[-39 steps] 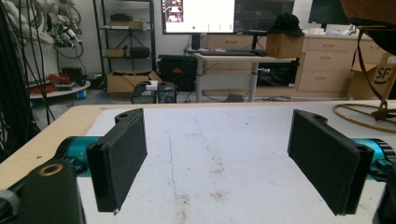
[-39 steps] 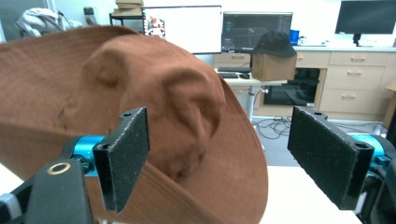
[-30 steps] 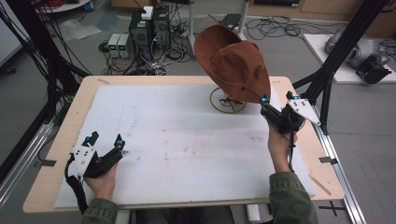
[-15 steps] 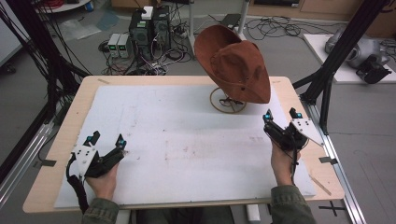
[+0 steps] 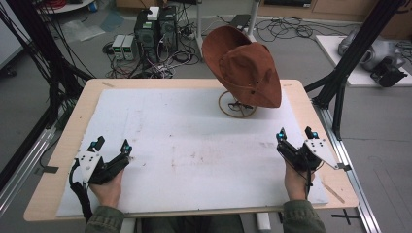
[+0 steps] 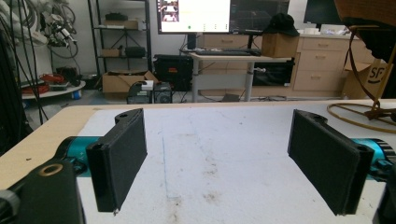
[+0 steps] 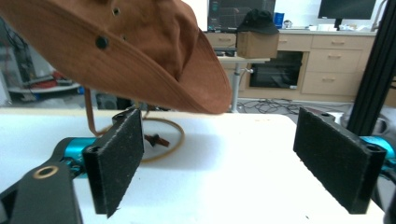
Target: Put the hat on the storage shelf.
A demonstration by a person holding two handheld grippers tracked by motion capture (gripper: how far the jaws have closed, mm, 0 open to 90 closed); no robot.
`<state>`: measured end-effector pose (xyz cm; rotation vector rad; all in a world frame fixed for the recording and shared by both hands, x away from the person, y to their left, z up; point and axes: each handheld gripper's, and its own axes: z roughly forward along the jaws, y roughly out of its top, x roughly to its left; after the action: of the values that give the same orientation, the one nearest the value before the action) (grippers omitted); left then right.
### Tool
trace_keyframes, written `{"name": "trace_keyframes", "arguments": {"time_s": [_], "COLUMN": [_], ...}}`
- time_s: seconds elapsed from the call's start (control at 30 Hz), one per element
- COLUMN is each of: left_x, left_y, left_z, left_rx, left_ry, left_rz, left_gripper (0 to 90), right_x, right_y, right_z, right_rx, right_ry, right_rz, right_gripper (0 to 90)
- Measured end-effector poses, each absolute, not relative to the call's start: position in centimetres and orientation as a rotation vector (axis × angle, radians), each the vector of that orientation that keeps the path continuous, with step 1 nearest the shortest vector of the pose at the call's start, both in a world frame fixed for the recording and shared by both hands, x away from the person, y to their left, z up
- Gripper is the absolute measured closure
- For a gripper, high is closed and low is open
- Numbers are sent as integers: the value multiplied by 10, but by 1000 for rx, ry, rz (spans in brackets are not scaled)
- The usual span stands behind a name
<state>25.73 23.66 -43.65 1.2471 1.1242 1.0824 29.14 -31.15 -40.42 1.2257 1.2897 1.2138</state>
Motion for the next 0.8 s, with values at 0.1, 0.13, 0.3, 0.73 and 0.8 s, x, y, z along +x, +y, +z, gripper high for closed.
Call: {"name": "trace_keyframes", "arguments": {"time_s": [0.1, 0.13, 0.3, 0.73, 0.8], "left_x": [257, 257, 257, 255, 254], "left_y": [237, 237, 237, 242, 242], "left_z": [-436, -437, -438, -439, -439], "left_rx": [1246, 1249, 1249, 1247, 1246], "left_ry": [1124, 1123, 1127, 1142, 1143], "left_rz": [1084, 1082, 1082, 1095, 1097], "left_gripper": [198, 197, 197, 196, 195], "right_x": [290, 290, 291, 291, 291], "right_y": [-313, -314, -310, -312, -314], "right_z": [-411, -412, -424, -426, -426], "right_rx": [1221, 1225, 1260, 1281, 1289], "right_ry": [1289, 1289, 1302, 1250, 1231], "right_rz": [1220, 1221, 1227, 1227, 1235], "right_gripper": [141, 133, 124, 124, 124]}}
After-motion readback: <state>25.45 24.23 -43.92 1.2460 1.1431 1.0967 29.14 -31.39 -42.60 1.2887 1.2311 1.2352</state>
